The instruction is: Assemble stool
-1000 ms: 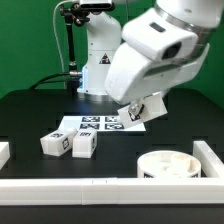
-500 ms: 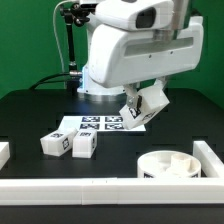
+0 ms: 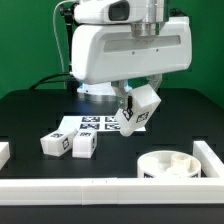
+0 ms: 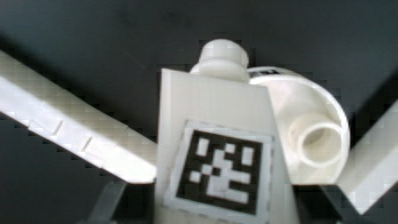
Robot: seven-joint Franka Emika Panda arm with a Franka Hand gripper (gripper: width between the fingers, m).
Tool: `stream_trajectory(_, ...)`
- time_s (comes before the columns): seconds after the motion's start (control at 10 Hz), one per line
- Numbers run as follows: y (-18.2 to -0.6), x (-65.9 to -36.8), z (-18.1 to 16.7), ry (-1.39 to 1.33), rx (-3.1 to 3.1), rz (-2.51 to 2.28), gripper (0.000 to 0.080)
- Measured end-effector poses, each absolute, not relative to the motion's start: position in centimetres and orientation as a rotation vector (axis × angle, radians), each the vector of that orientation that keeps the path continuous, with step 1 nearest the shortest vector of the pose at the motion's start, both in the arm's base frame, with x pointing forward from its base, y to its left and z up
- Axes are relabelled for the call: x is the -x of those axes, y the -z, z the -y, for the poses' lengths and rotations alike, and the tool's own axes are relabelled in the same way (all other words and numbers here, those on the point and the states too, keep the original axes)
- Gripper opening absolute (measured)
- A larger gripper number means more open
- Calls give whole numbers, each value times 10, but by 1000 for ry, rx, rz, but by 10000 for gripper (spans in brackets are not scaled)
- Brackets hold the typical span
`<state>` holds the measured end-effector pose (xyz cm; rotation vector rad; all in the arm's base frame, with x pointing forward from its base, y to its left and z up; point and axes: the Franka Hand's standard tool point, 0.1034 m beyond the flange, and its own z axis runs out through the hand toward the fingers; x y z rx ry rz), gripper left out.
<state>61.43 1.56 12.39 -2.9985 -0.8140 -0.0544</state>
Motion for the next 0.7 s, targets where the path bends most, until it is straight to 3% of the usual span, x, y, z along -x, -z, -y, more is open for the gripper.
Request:
stream_trajectory(0.6,-117,-623,28,577,3033,860,327)
stream_trajectory(0.7,-115,-620,22,580,3027,810,327)
